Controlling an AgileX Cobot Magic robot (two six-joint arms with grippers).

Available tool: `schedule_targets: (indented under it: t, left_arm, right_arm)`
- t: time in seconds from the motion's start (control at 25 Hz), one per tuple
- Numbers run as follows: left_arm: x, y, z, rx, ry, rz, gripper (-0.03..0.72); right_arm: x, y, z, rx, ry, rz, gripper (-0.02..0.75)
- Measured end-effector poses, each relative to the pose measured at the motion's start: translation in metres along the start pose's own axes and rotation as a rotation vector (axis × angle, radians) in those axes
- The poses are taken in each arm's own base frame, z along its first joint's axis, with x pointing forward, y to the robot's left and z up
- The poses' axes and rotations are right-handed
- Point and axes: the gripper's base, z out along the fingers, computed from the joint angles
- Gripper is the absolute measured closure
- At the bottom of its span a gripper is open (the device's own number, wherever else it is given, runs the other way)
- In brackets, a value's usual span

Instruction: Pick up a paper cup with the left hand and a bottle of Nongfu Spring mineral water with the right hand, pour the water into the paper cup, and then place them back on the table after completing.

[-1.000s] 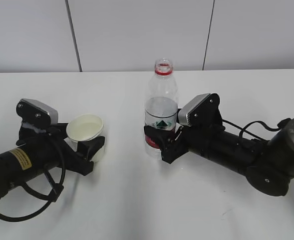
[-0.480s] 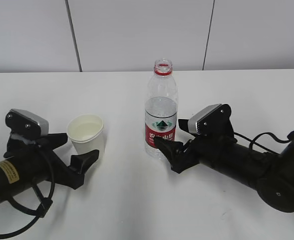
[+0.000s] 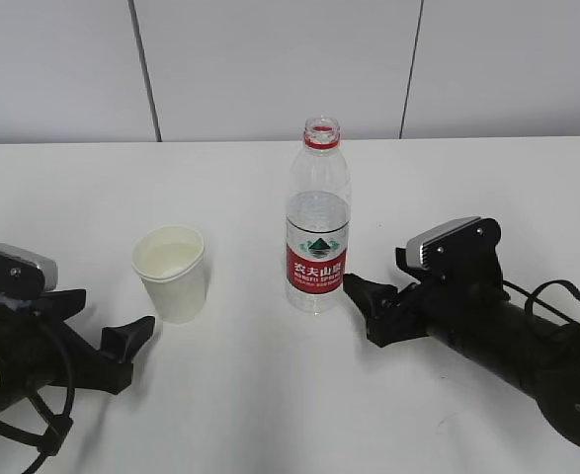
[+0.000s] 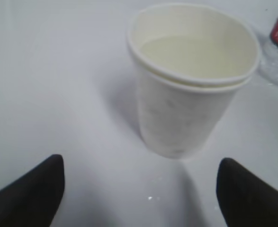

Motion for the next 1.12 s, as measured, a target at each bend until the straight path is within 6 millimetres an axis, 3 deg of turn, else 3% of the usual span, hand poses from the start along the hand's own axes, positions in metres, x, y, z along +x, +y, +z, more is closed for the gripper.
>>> schedule_targets:
  t: [0.4,0.76,0.96,1.12]
  left_arm:
    - [0.001,0.023,-0.004,-0.251,0.002,-0.067,0.099]
    - [0.004,0.059,-0.012,-0.379,-0.001,-0.119,0.103]
    - [0.000,0.072,-0.003,-0.391,0.072,-0.151,0.104]
    - [-0.018,0.075,0.002,-0.370,0.106,-0.158,0.104]
  right_arm:
    - [-0.001,-0.032,-0.006,0.329,0.014,-0.033,0.144]
    - [-0.013,-0.077,-0.017,0.472,-0.039,0.025,0.148]
    - [-0.020,-0.093,-0.026,0.516,-0.062,0.086,0.148]
    - [-0.038,-0.102,-0.032,0.528,-0.030,0.131,0.148]
